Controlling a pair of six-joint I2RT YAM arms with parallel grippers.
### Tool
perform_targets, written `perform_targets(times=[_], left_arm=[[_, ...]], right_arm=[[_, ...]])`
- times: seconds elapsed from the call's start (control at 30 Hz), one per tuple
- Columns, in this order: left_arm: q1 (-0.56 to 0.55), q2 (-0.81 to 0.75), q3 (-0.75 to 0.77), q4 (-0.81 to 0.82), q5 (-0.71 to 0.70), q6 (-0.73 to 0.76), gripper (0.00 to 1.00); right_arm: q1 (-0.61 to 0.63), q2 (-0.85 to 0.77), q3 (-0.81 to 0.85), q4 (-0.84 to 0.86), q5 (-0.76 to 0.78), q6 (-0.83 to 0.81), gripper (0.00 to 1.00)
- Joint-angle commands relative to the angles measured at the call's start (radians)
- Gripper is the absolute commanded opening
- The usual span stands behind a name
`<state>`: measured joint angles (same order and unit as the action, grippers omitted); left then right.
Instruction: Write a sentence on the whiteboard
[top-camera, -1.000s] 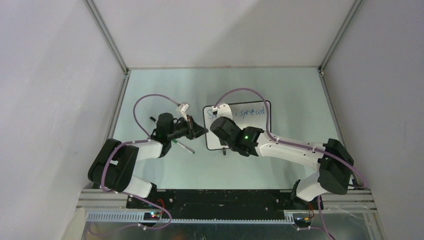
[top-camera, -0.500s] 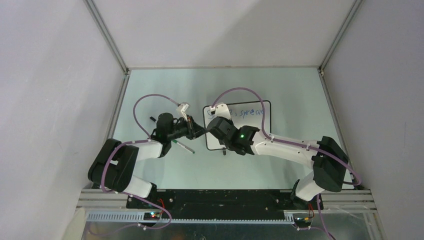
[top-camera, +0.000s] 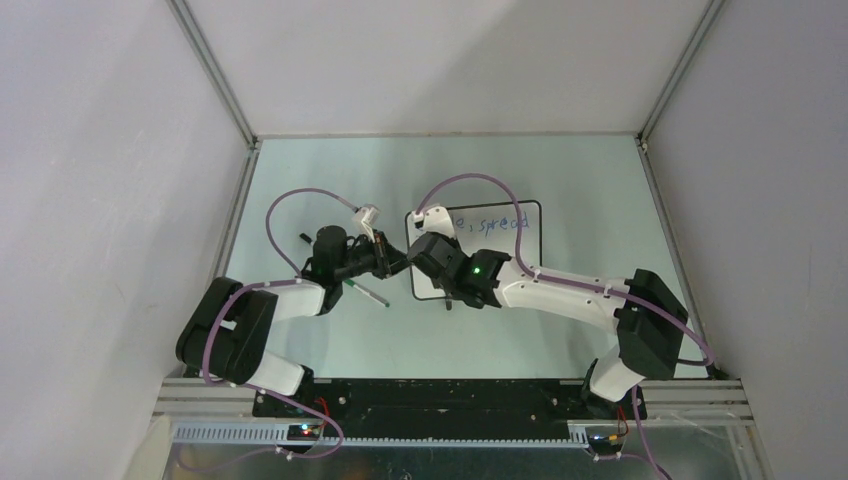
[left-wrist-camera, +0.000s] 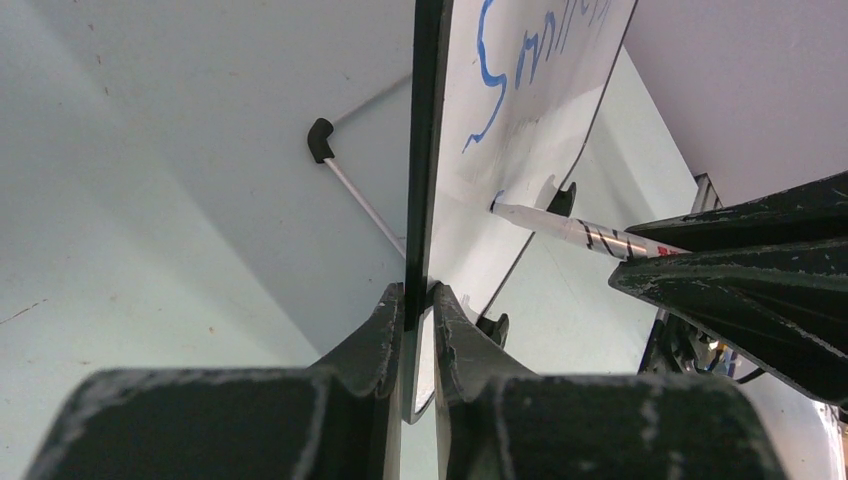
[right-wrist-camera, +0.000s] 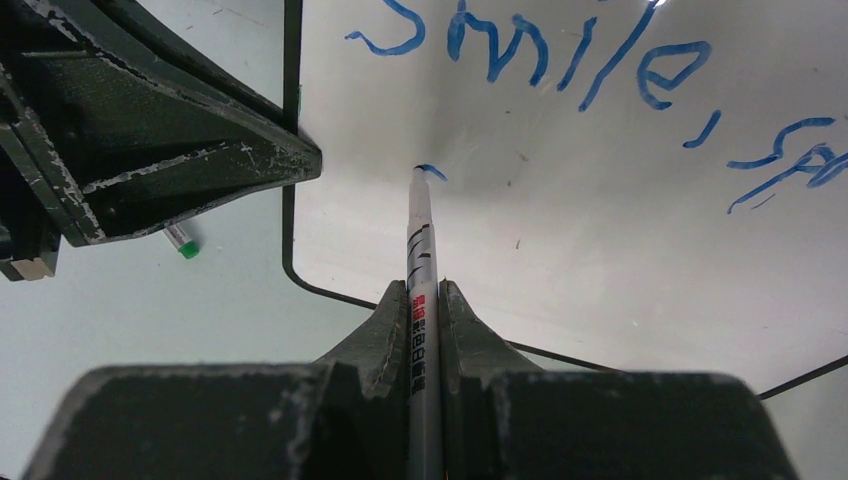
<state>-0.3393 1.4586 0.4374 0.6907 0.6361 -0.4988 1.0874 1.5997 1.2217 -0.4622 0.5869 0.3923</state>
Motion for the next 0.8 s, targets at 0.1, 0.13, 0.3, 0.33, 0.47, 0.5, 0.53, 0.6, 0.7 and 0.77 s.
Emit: perform_targets(times=[0.1,0.13,0.3,0.33,0.47,0.5,0.53,0.6,0.7,0.77], left_arm=[[-0.002,-0.004,-0.006,0.007,-0.016,-0.001,0.06],[-0.002,-0.004,-0.006,0.006,-0.016,0.000,0.06],[-0.001,-0.006,-0.006,0.001,-0.017,0.004,0.06],[-0.001,-0.008,-0.006,-0.001,-0.018,0.004,0.06],[-0.002,-0.013,-0.007,-0.006,-0.021,0.006,0.06],[-0.001,-0.014,-0.006,-0.006,-0.022,0.008,0.06],[-0.002,-0.015,-0.006,-0.008,-0.022,0.008,0.06],[-0.001,-0.016,-0.006,-0.008,-0.021,0.009,0.06],[-0.001,-0.017,-0.006,-0.010,-0.023,0.010,0.06],[-0.002,-0.018,-0.006,-0.010,-0.023,0.010,0.06]], right_arm=[[0.001,0.028,0.036,-0.021,-0.012,0.023,0.00],[0.002,0.027,0.036,-0.029,-0.015,0.026,0.00],[0.001,0.022,0.036,-0.065,-0.008,0.034,0.00],[0.001,0.020,0.036,-0.075,-0.006,0.035,0.00],[0.002,0.015,0.036,-0.100,0.019,0.047,0.00],[0.001,0.014,0.036,-0.103,0.027,0.049,0.00],[0.001,0.012,0.036,-0.111,0.031,0.051,0.00],[0.001,0.011,0.035,-0.117,0.035,0.053,0.00],[0.003,0.010,0.030,-0.119,0.028,0.057,0.00],[0.004,0.012,0.024,-0.119,0.022,0.061,0.00]])
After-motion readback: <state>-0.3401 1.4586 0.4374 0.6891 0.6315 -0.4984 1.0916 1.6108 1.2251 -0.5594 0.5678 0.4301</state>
